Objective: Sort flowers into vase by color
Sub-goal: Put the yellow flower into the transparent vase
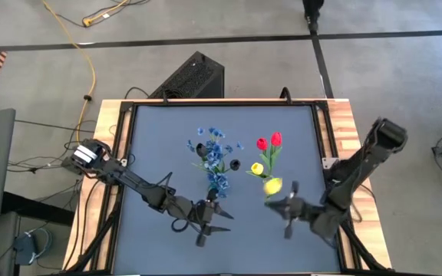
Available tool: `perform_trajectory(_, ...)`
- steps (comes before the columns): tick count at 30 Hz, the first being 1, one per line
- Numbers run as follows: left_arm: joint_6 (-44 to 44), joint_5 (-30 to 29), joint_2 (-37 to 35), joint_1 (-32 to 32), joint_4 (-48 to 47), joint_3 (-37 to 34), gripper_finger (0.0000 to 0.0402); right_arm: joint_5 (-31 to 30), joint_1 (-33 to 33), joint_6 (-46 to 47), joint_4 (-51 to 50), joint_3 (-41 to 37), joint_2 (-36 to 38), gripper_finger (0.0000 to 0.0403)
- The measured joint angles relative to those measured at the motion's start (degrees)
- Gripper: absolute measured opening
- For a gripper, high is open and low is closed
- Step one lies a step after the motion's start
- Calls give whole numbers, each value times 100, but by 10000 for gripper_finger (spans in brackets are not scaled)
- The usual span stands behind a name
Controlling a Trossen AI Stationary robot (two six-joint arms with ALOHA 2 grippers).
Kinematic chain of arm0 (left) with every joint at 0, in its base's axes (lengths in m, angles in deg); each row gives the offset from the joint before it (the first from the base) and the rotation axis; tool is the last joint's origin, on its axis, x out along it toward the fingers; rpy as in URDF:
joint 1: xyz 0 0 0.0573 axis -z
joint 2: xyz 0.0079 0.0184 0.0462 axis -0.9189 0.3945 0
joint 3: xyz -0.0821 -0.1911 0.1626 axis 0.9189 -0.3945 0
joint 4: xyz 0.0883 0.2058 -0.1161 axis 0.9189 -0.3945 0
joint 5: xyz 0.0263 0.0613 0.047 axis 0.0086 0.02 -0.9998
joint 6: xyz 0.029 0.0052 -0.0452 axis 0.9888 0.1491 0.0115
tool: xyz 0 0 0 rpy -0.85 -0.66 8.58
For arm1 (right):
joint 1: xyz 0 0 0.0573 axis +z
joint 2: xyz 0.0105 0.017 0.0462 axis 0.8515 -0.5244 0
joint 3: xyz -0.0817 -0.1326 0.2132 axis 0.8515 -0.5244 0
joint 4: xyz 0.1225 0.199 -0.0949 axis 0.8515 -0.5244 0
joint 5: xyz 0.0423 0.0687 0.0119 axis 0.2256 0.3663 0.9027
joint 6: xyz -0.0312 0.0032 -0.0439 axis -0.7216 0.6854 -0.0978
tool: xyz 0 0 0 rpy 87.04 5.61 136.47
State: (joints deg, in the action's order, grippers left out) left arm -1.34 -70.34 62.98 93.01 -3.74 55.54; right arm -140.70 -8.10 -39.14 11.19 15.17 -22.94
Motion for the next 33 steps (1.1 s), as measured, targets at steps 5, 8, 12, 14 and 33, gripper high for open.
perform_trajectory(5,15,166,2,1,-41,0,172,-1105,-23,-284,-15,-495,881,24)
perform_trajectory(8,2,137,4,-2,-54,0,172,-1287,-231,-671,16,-540,1223,24)
perform_trajectory(12,2,127,4,-4,-80,0,172,-1271,-582,-984,33,-545,1354,24)
perform_trajectory(14,2,116,4,-4,-85,0,172,-1259,-729,-995,22,-545,1353,24)
perform_trajectory(33,-255,-9,11,-9,-563,0,172,-802,-1142,-342,-109,-630,1274,24)
